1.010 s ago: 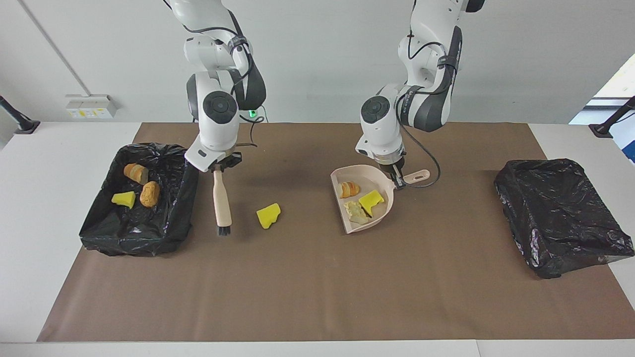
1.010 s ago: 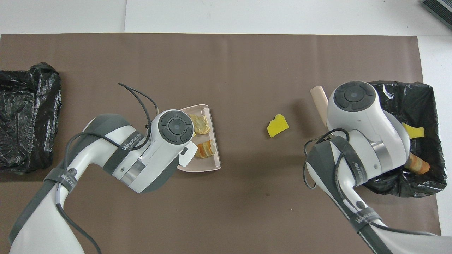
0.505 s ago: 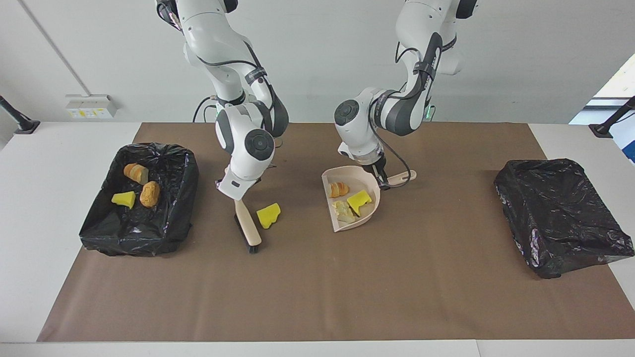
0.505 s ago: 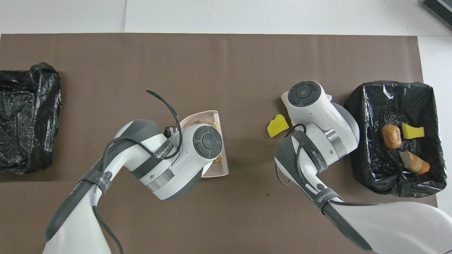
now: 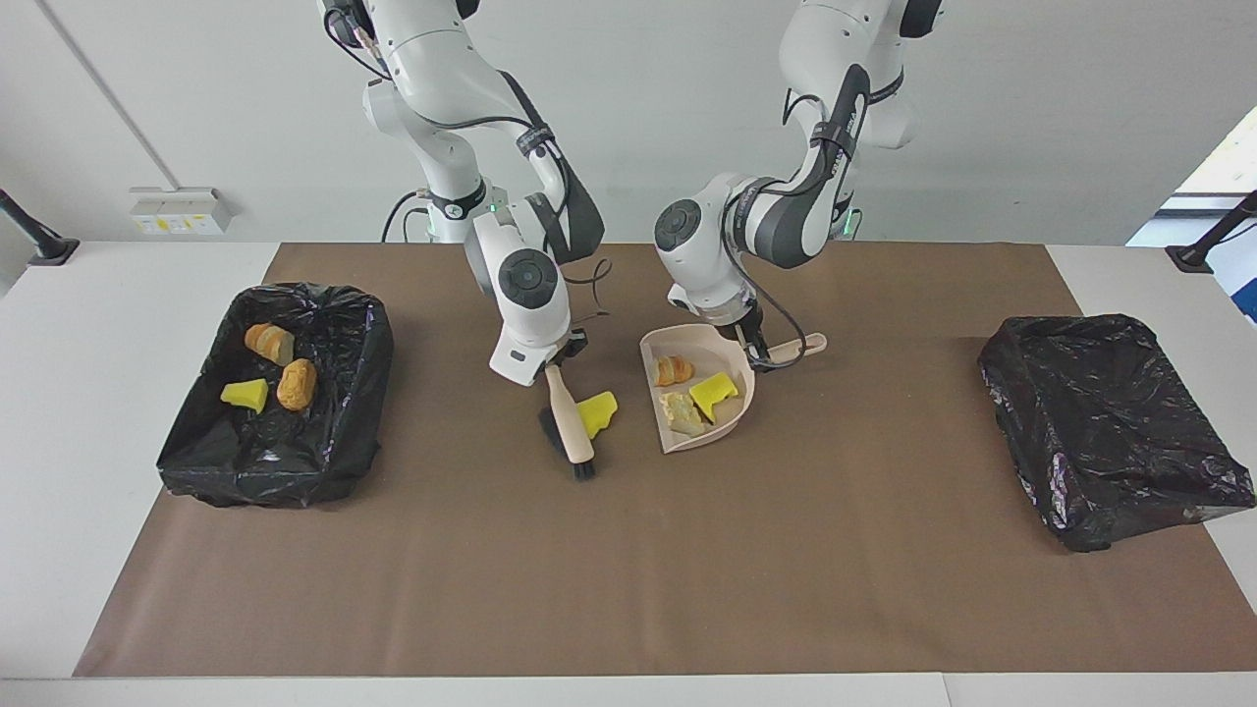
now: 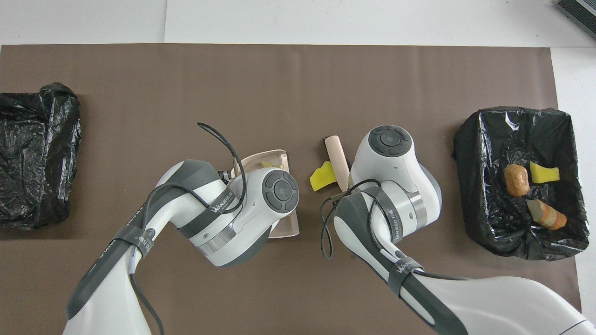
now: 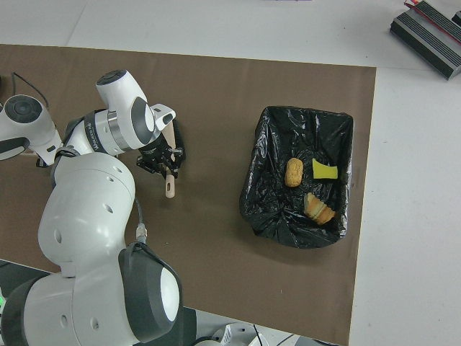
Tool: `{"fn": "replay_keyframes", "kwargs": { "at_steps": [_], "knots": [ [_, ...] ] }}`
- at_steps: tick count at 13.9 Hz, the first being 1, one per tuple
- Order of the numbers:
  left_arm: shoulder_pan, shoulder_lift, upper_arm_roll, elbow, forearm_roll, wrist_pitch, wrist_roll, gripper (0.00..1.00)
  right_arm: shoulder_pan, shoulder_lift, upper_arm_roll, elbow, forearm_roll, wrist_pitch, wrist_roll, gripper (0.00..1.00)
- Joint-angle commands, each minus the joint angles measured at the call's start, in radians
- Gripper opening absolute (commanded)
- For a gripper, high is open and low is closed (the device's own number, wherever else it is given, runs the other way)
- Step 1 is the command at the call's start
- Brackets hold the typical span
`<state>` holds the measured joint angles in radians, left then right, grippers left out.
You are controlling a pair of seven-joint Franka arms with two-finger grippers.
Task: Sweep and dump trash in bin
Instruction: 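Sweep the yellow sponge into the dustpan with the right gripper, then carry the dustpan with the left gripper while the right gripper withdraws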
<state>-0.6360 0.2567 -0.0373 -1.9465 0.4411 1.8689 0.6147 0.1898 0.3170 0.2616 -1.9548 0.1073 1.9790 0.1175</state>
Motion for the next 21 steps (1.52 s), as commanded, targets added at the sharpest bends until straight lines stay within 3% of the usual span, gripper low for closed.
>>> {"fn": "replay_keyframes", "kwargs": {
  "at_steps": [1, 6, 9, 12, 15, 17, 21],
  "knots": [
    [-0.021, -0.01, 0.01, -0.034, 0.019, -0.014, -0.018, 0.0, -0.004, -0.039, 0.053, -0.045, 0.162, 0.02, -0.001, 0.0],
    [-0.025, -0.017, 0.008, -0.048, 0.018, 0.006, -0.027, 0.0, 0.062, -0.065, 0.064, -0.064, 0.406, 0.026, 0.04, 0.0],
    [-0.013, -0.019, 0.007, -0.055, 0.011, 0.036, -0.02, 0.0, 0.053, -0.07, 0.064, -0.062, 0.407, 0.02, 0.039, 0.0],
    [-0.005, -0.017, 0.008, -0.055, 0.011, 0.041, -0.004, 0.0, 0.024, -0.16, 0.059, -0.061, 0.407, -0.054, 0.089, 0.0],
    [0.03, -0.031, 0.007, -0.054, 0.008, 0.053, 0.046, 0.0, -0.085, -0.298, 0.051, -0.055, 0.37, -0.269, 0.142, 0.0],
    [0.056, -0.054, 0.007, -0.054, 0.007, 0.059, 0.081, 0.0, -0.133, -0.338, 0.051, -0.042, 0.304, -0.412, 0.16, 0.0],
    [0.162, -0.149, 0.007, -0.054, 0.002, 0.039, 0.278, 0.0, -0.072, -0.369, 0.059, -0.065, 0.233, -0.425, 0.333, 0.0]
  ]
}}
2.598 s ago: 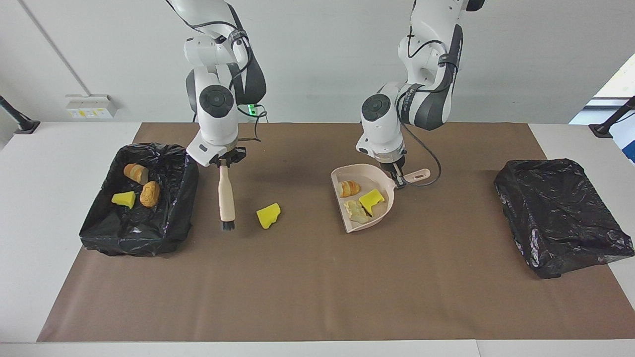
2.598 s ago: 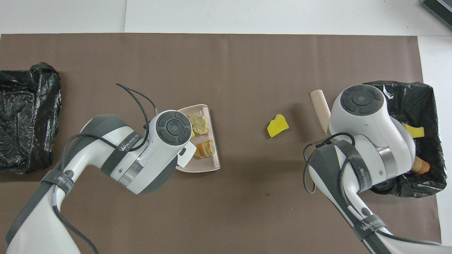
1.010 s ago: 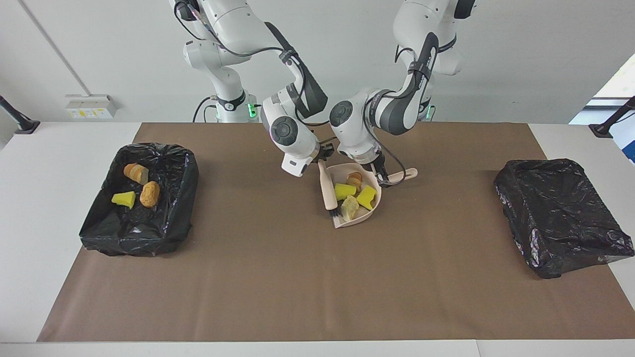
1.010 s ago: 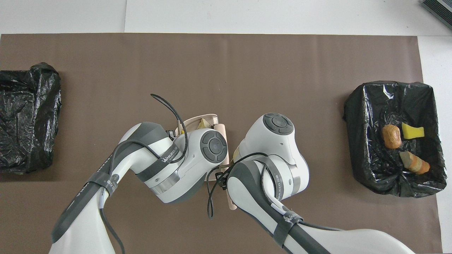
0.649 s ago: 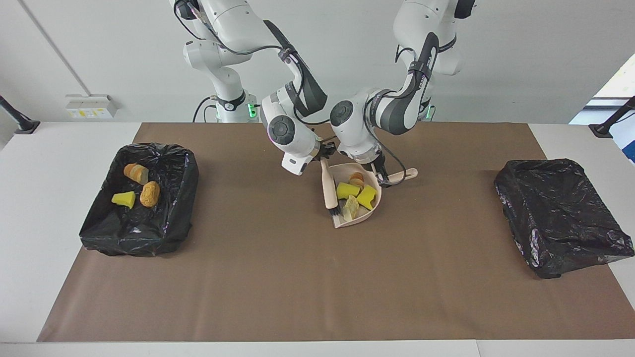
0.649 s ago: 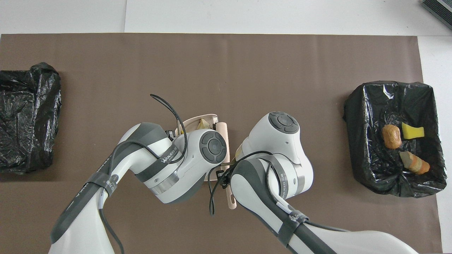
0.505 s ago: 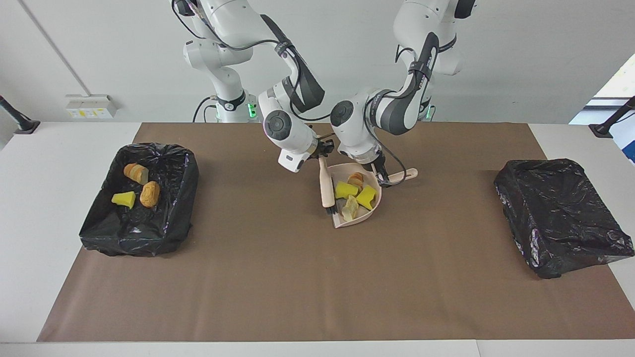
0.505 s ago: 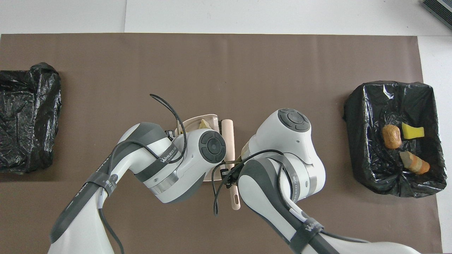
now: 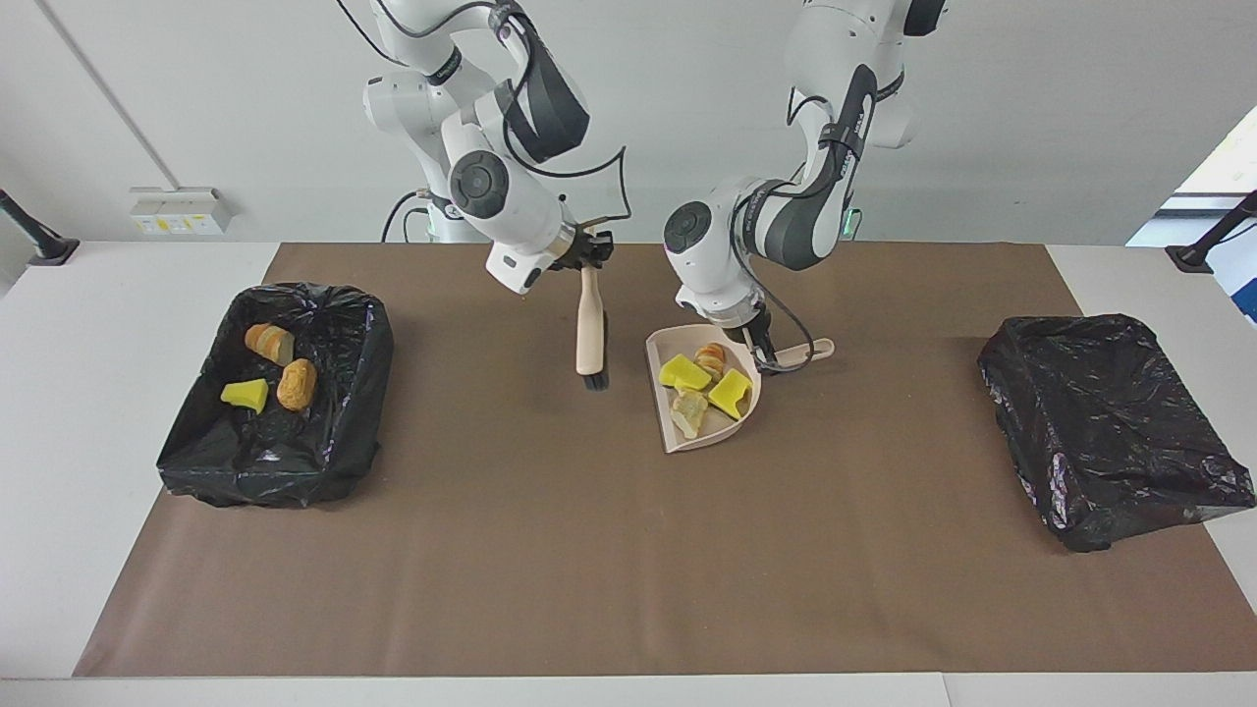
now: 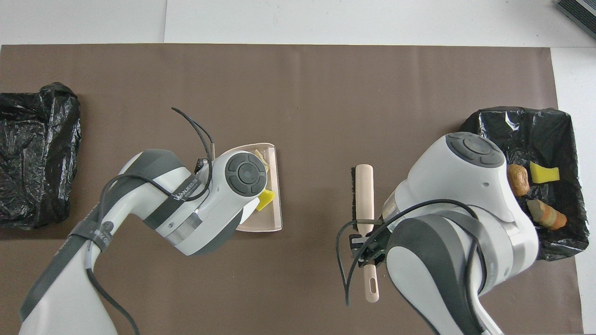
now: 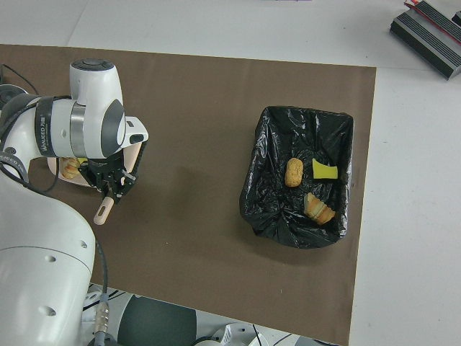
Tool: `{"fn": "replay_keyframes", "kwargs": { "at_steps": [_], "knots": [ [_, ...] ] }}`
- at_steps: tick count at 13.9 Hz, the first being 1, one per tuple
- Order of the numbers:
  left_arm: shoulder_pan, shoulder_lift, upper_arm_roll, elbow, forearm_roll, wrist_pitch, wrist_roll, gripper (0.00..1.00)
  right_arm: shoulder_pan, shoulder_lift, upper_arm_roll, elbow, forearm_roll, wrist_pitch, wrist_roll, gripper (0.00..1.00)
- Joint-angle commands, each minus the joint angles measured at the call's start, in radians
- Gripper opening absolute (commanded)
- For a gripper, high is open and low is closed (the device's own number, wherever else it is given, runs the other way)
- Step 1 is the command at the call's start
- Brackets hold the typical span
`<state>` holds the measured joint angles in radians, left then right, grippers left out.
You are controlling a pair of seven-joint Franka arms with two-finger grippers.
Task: Sweep and dump trash in bin
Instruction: 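Carry the dustpan with the left gripper while the right gripper withdraws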
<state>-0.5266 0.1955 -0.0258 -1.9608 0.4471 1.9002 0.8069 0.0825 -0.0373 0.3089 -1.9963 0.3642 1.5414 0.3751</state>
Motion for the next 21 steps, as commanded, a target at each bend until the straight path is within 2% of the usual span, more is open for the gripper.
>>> {"fn": "replay_keyframes", "kwargs": {
  "at_steps": [1, 5, 8, 10, 12, 14, 16, 17, 18, 21],
  "knots": [
    [0.095, -0.115, -0.006, -0.039, -0.005, 0.008, 0.133, 0.0, 0.043, -0.006, 0.013, -0.024, -0.024, 0.017, 0.079, 0.0],
    [0.328, -0.209, -0.003, -0.017, -0.062, 0.016, 0.466, 0.0, 0.164, 0.034, 0.015, -0.024, -0.013, 0.094, 0.174, 0.0],
    [0.497, -0.225, 0.001, 0.026, -0.062, 0.013, 0.52, 0.0, 0.241, 0.039, 0.015, -0.039, -0.008, 0.098, 0.183, 0.0],
    [0.633, -0.215, 0.003, 0.062, -0.099, 0.029, 0.522, 0.0, 0.31, 0.048, 0.015, -0.128, -0.008, 0.239, 0.238, 0.0],
    [0.779, -0.202, 0.003, 0.083, -0.148, 0.117, 0.547, 0.0, 0.342, 0.053, 0.015, -0.197, -0.008, 0.356, 0.258, 0.0],
    [0.878, -0.18, 0.003, 0.106, -0.146, 0.187, 0.683, 0.0, 0.339, 0.053, 0.015, -0.206, -0.008, 0.358, 0.287, 0.0],
    [0.96, -0.125, 0.006, 0.158, -0.139, 0.24, 0.834, 0.0, 0.339, 0.066, 0.015, -0.213, -0.008, 0.382, 0.327, 0.0],
    [0.976, -0.107, 0.006, 0.174, -0.136, 0.267, 0.86, 0.0, 0.342, 0.071, 0.015, -0.225, -0.008, 0.404, 0.326, 0.0],
    [0.982, -0.099, 0.007, 0.174, -0.107, 0.29, 0.859, 0.0, 0.342, 0.07, 0.015, -0.231, -0.008, 0.407, 0.309, 0.0],
    [0.978, -0.065, 0.017, 0.168, 0.15, 0.384, 0.854, 0.0, 0.345, 0.071, 0.015, -0.245, -0.008, 0.408, 0.265, 0.0]
  ]
}}
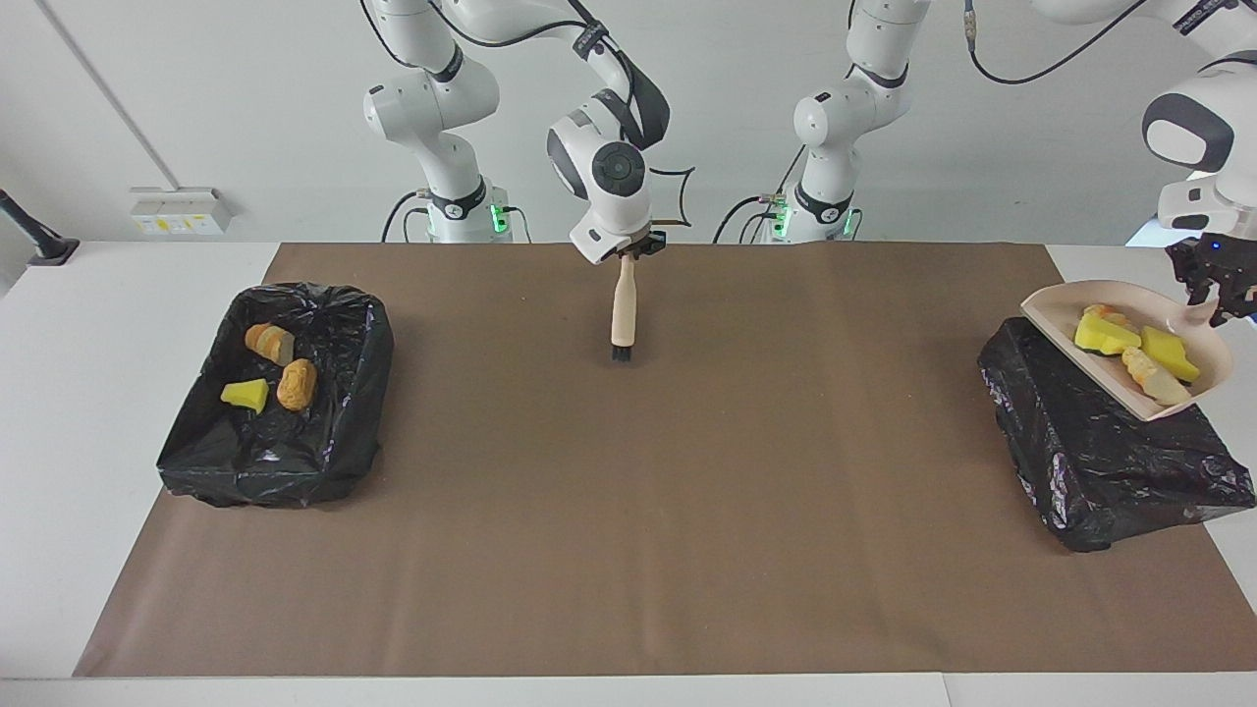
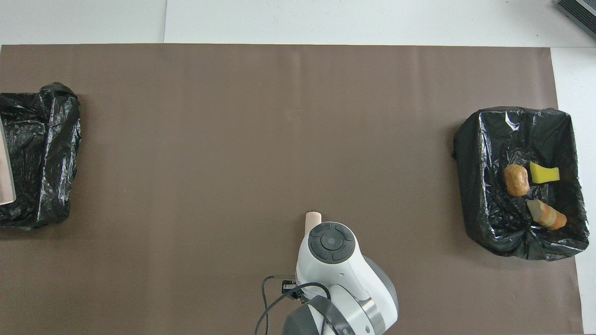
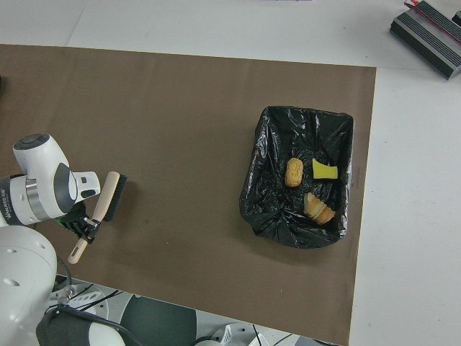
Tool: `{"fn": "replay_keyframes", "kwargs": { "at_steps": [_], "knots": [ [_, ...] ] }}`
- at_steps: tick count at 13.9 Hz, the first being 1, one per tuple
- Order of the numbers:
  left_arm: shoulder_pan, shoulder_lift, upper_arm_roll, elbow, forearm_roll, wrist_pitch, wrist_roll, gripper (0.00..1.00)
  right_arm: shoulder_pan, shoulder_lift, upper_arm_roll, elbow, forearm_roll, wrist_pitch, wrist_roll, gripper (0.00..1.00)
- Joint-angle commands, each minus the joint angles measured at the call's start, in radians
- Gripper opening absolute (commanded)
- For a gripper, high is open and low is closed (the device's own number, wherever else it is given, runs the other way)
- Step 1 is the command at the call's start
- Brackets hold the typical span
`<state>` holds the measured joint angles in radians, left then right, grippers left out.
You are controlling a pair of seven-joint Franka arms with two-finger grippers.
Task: Sweep and dump trash in bin
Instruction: 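Tip the dustpan with the left gripper into the bin near it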
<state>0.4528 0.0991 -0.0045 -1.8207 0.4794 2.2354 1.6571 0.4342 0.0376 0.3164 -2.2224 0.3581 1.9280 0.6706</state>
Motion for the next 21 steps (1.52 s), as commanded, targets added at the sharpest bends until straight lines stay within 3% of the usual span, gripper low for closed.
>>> {"fn": "replay_keyframes", "kwargs": {
  "at_steps": [1, 4, 10, 13, 14, 15, 16, 21],
  "knots": [
    [-0.009, 0.042, -0.003, 0.029, 0.201, 0.064, -0.008, 0.0, -0.006, -0.004, 0.007, -0.023, -0.002, 0.022, -0.037, 0.0],
    [-0.051, 0.068, -0.005, 0.032, 0.434, 0.05, -0.149, 0.0, -0.005, 0.008, 0.009, -0.028, -0.004, 0.029, -0.055, 0.0],
    [-0.124, 0.07, -0.005, 0.023, 0.697, -0.092, -0.302, 0.0, -0.005, 0.011, 0.009, -0.043, -0.004, 0.078, -0.057, 0.3],
    [-0.167, 0.059, -0.003, 0.02, 0.816, -0.207, -0.379, 0.0, -0.005, 0.013, 0.009, -0.043, -0.004, 0.078, -0.06, 0.54],
    [-0.175, 0.057, -0.003, 0.02, 0.847, -0.238, -0.408, 0.0, -0.005, 0.013, 0.009, -0.042, -0.004, 0.077, -0.06, 0.57],
    [-0.186, 0.057, -0.003, 0.02, 0.869, -0.258, -0.413, 0.0, -0.005, 0.015, 0.009, -0.036, -0.004, 0.071, -0.06, 0.74],
    [-0.192, 0.056, -0.003, 0.021, 0.902, -0.267, -0.413, 0.0, -0.005, 0.021, 0.009, -0.027, -0.004, 0.068, -0.059, 1.0],
    [-0.209, 0.025, -0.006, 0.027, 0.998, -0.335, -0.41, 0.0, -0.058, -0.01, -0.003, 0.052, -0.024, 0.056, -0.051, 1.0]
  ]
}}
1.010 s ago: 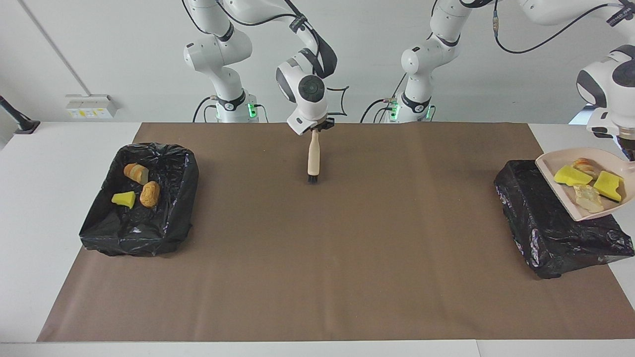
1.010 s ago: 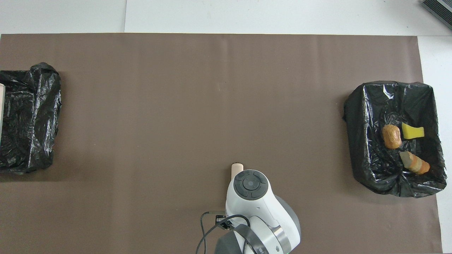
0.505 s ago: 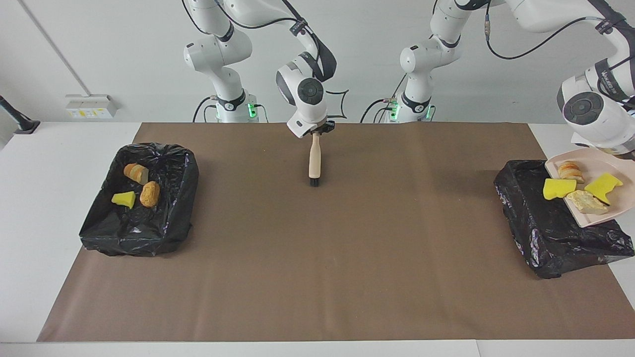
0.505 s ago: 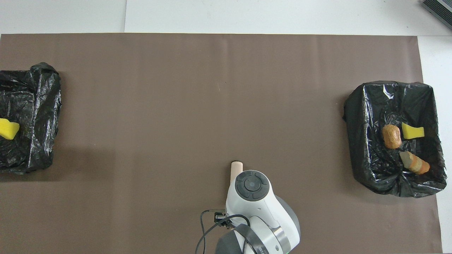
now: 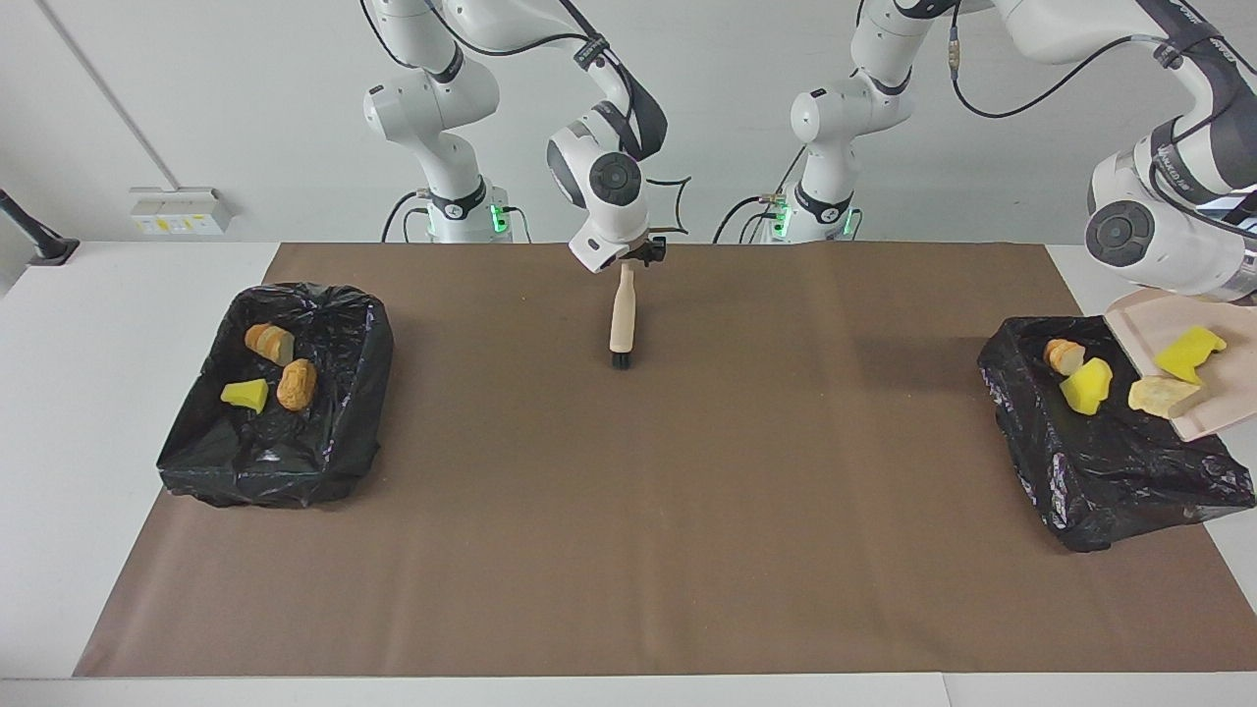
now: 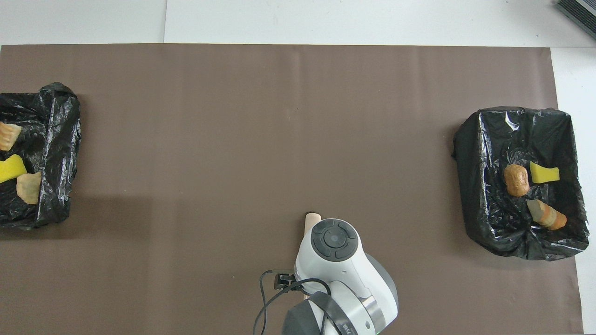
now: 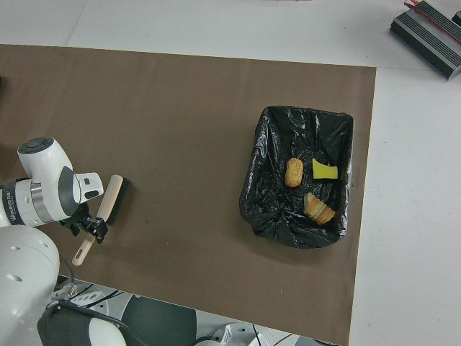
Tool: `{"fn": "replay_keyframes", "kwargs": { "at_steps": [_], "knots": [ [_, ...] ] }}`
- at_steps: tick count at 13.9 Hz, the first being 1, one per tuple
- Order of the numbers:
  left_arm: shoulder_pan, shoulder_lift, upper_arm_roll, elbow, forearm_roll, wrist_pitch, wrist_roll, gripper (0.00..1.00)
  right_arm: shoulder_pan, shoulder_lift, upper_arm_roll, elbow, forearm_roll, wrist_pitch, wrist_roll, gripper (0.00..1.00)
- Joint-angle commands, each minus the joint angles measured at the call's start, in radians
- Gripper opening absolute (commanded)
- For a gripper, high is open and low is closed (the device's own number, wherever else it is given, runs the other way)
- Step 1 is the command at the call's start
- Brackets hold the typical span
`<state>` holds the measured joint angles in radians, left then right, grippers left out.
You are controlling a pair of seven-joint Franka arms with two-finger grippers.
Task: Sweep and dump trash in bin
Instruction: 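Tip the dustpan with the left gripper into the bin near it, then lower the brush onto the table with the right gripper and release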
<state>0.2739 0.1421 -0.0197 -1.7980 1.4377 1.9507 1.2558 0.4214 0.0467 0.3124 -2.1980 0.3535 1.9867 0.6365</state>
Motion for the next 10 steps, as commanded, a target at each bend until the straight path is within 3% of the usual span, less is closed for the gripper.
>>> {"fn": "replay_keyframes", "kwargs": {
  "at_steps": [1, 4, 10],
  "knots": [
    [-0.056, -0.019, 0.009, 0.002, 0.05, -0.082, -0.01, 0.0, -0.076, -0.036, 0.001, 0.038, -0.033, -0.015, -0.018, 1.0],
    [-0.074, -0.041, -0.009, 0.072, 0.025, -0.11, 0.017, 0.0, -0.162, -0.083, 0.001, 0.118, -0.103, -0.129, -0.02, 1.0],
    [-0.151, -0.019, -0.066, 0.14, -0.397, -0.177, 0.022, 0.0, -0.294, -0.156, -0.01, 0.227, -0.217, -0.213, -0.087, 1.0]
  ]
}}
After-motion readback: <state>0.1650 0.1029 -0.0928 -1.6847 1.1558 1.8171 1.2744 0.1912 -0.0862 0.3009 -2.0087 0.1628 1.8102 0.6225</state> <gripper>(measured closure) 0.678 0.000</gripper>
